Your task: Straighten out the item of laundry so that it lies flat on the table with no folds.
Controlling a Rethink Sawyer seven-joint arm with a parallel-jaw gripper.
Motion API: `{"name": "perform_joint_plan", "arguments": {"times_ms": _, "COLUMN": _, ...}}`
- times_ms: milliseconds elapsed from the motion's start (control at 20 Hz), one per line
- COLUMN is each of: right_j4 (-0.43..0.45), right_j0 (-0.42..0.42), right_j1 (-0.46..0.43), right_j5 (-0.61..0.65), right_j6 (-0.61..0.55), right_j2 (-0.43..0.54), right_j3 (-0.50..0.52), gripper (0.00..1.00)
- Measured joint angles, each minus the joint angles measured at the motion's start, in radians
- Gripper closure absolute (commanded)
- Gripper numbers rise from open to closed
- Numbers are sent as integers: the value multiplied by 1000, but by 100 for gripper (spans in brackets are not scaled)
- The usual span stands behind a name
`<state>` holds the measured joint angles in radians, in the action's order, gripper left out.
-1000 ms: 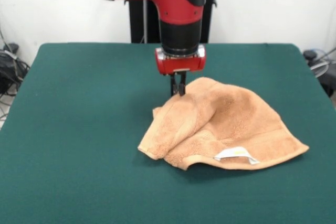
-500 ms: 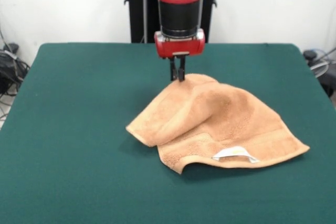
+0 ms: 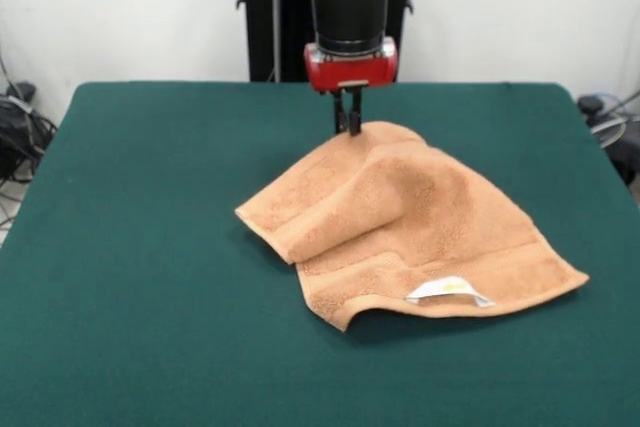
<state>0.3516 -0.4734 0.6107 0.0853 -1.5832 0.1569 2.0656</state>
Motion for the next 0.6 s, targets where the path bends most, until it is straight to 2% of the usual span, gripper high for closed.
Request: {"name": "perform_joint_plan", "arguments": {"times_ms": 600, "right_j4": -1, "right_j0": -3, "right_j1": -13, "right_j5": -214, "right_j6": 0, "right_j2": -119, "right_j3": 161, "gripper": 100}}
